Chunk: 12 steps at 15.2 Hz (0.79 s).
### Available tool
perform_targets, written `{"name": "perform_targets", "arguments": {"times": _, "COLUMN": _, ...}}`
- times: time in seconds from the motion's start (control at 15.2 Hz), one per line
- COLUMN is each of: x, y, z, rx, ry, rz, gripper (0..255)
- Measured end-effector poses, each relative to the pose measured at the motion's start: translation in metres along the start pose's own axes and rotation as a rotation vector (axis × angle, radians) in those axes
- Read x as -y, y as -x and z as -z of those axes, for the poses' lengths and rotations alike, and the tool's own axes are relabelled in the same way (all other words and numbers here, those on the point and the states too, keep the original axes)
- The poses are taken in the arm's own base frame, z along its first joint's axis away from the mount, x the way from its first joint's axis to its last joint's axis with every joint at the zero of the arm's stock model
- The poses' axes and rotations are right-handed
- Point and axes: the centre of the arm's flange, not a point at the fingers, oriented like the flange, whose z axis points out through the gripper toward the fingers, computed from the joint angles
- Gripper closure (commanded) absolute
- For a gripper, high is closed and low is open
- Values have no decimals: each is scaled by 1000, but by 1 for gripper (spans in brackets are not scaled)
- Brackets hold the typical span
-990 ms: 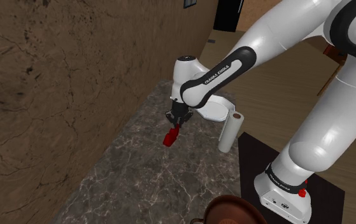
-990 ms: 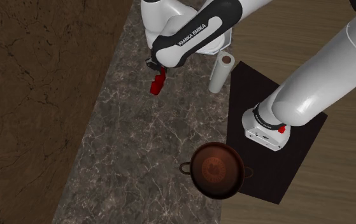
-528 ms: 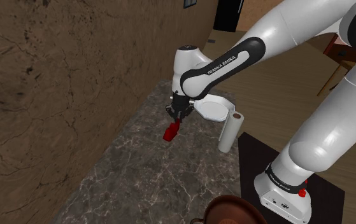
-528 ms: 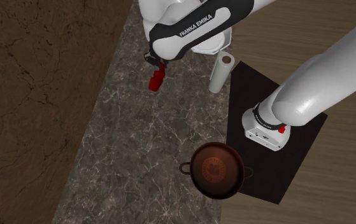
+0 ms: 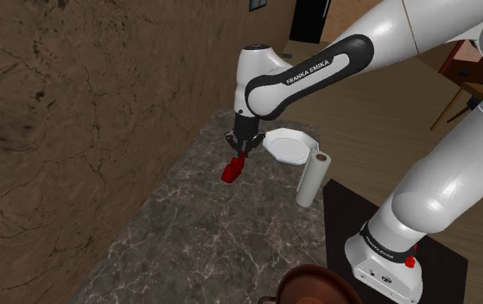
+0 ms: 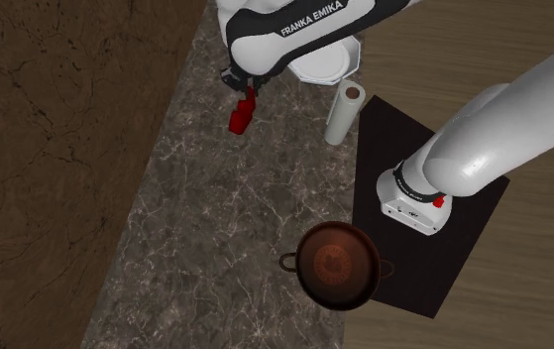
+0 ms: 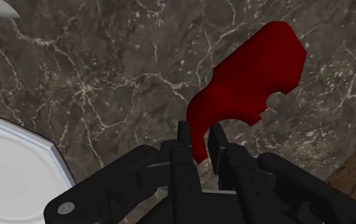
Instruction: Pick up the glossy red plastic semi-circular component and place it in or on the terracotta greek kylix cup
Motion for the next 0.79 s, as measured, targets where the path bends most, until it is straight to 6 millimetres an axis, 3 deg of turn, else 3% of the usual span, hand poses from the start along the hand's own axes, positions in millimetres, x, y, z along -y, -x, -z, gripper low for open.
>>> {"name": "perform_targets", "arguments": {"times": 0.79, "x": 2, "y": 1, "z": 65, "rx": 0, "ry": 0, "rz": 0, "gripper": 255}}
